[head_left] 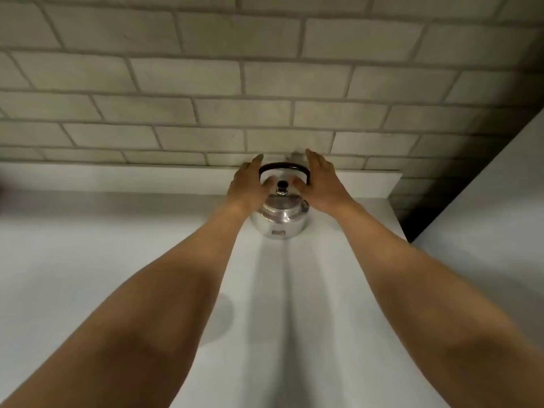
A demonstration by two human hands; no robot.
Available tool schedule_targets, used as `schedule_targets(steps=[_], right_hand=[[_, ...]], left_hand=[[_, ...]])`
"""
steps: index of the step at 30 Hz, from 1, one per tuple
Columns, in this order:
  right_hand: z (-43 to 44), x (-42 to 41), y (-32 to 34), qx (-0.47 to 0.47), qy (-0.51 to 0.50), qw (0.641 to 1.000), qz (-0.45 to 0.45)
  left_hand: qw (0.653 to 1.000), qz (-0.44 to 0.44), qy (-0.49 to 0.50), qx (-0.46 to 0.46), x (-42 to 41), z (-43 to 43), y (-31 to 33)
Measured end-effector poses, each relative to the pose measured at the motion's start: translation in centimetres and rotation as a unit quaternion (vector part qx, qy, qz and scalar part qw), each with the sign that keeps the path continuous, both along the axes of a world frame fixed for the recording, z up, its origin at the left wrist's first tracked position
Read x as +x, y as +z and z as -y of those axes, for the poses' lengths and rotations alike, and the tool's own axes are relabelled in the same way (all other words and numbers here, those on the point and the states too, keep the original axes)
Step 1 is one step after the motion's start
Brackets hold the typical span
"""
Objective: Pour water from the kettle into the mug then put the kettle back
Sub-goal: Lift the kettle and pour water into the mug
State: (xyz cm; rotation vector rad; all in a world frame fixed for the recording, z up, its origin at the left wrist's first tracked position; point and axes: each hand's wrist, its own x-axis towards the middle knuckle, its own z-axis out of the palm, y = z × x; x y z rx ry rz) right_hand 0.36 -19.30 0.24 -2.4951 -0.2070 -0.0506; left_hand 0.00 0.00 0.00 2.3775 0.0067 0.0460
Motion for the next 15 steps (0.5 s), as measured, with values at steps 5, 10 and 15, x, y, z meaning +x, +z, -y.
schedule_targets(steps=[5, 10, 15], right_hand=[[-0.3, 2.2, -0.3, -0.006, 0.069, 0.998, -0.005], [-0.3, 2.3, 0.1, 0.012, 0.091, 0.996, 0.002], [-0.7, -1.0, 1.8, 0.061, 0.047, 0.997, 0.011]], left_hand=[[0.999, 0.030, 0.026, 0.005, 0.8, 0.6, -0.4], [0.999, 0.033, 0.008, 0.021, -0.1, 0.3, 0.1], [0.999, 0.053, -0.010, 0.000, -3.0, -0.3, 1.4]])
